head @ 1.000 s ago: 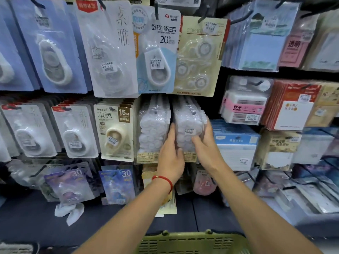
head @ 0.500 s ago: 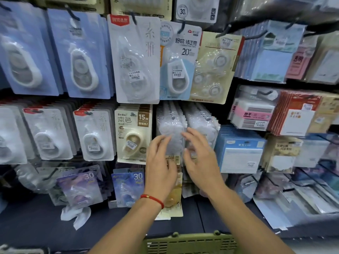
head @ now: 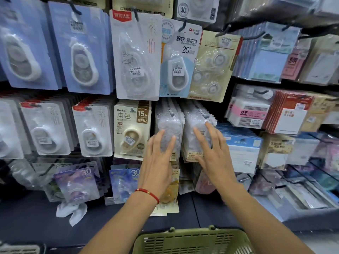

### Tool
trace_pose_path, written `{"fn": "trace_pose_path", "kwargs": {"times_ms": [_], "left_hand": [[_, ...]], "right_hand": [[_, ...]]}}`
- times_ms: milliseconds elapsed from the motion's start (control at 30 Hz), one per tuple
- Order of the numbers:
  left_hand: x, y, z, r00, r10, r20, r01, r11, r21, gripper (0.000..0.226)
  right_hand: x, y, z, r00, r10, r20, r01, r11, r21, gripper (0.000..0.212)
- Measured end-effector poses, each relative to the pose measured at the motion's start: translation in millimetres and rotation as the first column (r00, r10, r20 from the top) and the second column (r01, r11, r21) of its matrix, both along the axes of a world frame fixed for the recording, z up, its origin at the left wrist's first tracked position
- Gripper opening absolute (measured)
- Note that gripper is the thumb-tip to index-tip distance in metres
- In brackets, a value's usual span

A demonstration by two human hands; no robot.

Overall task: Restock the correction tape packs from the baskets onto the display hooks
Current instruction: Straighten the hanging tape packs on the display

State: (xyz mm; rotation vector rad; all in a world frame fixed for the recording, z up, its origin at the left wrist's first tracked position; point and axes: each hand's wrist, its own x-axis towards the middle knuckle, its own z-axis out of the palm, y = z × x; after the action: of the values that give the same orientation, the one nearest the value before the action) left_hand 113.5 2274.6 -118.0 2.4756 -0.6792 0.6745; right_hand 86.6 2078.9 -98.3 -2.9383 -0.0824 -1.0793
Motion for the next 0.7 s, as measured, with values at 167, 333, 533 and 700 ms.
{"fn": "trace_pose_path", "kwargs": {"times_ms": [167, 333, 533, 700], "left_hand": [[-1.4, -0.3, -7.7, 0.999, -0.043, 0.013, 0.043, 0.997, -0.062, 0.090], [-8.4, 11.0, -12.0, 0.994, -0.095, 0.060, 0.101, 0.989, -0.108, 0.082], [-15.2, 46.9, -8.8, 0.979, 0.048, 0.200, 0.003, 0.969, -0.248, 0.053], [-5.0, 90.3, 5.8, 0.975, 0.177, 0.137, -0.129, 0.945, -0.302, 0.065]], "right_hand": [[2.5, -3.4, -4.1, 0.998, -0.050, 0.036, 0.053, 0.994, -0.093, 0.103], [-0.1, -1.8, -4.5, 0.996, -0.045, 0.077, 0.054, 0.992, -0.112, 0.102], [-6.0, 24.3, -5.8, 0.967, 0.138, 0.213, -0.116, 0.987, -0.112, 0.066], [4.9, 89.5, 6.9, 0.877, 0.453, 0.161, -0.473, 0.874, 0.115, 0.051]]}}
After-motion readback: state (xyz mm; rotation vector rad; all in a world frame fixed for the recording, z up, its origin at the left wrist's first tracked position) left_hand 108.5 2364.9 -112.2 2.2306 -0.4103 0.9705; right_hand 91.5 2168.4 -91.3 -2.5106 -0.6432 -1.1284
